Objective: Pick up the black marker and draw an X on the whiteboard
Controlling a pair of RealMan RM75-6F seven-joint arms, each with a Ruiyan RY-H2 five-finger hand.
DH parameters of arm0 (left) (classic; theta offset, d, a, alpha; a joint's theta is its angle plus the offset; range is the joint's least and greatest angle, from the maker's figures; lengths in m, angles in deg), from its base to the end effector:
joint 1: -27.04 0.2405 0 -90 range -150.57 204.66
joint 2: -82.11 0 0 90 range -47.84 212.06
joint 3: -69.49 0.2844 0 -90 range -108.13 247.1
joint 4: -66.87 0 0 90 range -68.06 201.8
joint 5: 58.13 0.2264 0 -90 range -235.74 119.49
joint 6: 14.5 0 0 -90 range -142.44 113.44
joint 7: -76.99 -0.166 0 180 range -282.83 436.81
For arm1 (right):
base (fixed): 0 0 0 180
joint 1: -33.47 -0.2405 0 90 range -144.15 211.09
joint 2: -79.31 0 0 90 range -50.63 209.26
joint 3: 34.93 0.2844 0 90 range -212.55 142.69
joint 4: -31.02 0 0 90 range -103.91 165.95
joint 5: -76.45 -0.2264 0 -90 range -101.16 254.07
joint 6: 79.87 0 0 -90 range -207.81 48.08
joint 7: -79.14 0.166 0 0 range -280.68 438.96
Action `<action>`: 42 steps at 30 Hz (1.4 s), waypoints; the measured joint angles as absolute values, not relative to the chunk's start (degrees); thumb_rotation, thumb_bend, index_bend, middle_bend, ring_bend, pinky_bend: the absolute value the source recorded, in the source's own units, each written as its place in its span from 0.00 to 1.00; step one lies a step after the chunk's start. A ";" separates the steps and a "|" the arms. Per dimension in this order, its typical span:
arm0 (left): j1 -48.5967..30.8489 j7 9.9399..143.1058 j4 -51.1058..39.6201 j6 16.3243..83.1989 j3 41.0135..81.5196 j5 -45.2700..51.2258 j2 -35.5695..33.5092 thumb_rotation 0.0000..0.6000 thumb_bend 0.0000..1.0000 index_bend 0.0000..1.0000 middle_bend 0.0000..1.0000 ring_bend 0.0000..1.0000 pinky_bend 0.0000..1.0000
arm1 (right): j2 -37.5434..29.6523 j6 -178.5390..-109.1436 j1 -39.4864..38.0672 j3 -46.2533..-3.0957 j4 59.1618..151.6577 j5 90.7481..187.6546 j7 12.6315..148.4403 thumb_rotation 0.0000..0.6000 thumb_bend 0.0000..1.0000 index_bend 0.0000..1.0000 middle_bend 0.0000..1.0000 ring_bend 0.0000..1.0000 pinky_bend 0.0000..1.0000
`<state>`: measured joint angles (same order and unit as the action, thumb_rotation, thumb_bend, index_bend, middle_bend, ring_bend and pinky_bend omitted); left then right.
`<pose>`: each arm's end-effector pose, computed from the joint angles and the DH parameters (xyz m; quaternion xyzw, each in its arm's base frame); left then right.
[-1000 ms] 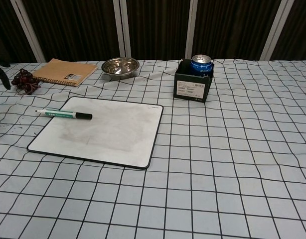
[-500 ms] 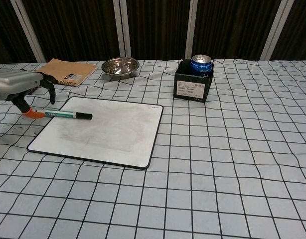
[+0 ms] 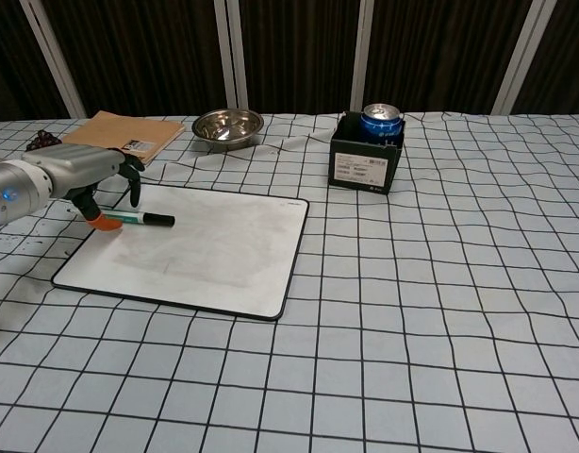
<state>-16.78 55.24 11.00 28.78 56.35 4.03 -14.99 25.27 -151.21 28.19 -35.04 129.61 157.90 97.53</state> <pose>-0.2459 0.4530 -0.0504 -0.7475 -0.3447 -0.2474 0.5110 -0.3638 -0.1893 0.1698 0.5448 -0.5600 0.3562 0.5125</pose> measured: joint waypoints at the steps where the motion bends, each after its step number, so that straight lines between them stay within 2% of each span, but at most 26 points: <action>1: -16.99 55.42 11.57 28.47 56.43 3.93 -15.41 1.00 0.49 0.45 0.09 0.00 0.00 | 25.25 -151.20 28.20 -35.05 129.60 157.89 97.54 1.00 0.35 0.00 0.00 0.00 0.00; 6: -17.46 56.60 13.15 27.80 56.80 3.67 -16.76 1.00 0.54 0.60 0.13 0.00 0.00 | 25.19 -151.17 28.21 -35.00 129.53 157.72 97.55 1.00 0.35 0.00 0.00 0.00 0.00; 10: -17.37 58.29 13.01 28.48 56.62 3.86 -17.03 1.00 0.56 0.65 0.17 0.00 0.00 | 25.18 -151.26 28.26 -34.98 129.50 157.70 97.56 1.00 0.35 0.00 0.00 0.00 0.00; 15: -16.99 62.44 11.04 31.21 55.43 4.92 -16.60 1.00 0.56 0.66 0.18 0.00 0.00 | 25.19 -151.31 28.31 -35.00 129.57 157.69 97.43 1.00 0.35 0.00 0.00 0.00 0.00; 25: -16.37 71.85 1.12 34.91 49.98 3.75 -14.83 1.00 0.56 0.67 0.20 0.00 0.00 | 25.33 -151.09 28.23 -35.07 129.69 157.85 97.74 1.00 0.35 0.00 0.00 0.00 0.00; 34: -15.85 84.81 -6.63 32.37 46.28 0.48 -15.67 1.00 0.56 0.68 0.21 0.00 0.00 | 25.44 -150.89 28.20 -35.01 129.59 157.62 98.27 1.00 0.35 0.00 0.00 0.00 0.00; 42: -15.21 97.54 -7.30 31.21 44.88 2.20 -19.38 1.00 0.56 0.69 0.23 0.00 0.00 | 25.63 -150.92 28.34 -35.01 129.50 157.45 98.74 1.00 0.35 0.00 0.00 0.00 0.00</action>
<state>-15.21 97.54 -7.30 31.21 44.88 2.20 -19.38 25.63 -150.92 28.34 -35.01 129.50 157.45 98.74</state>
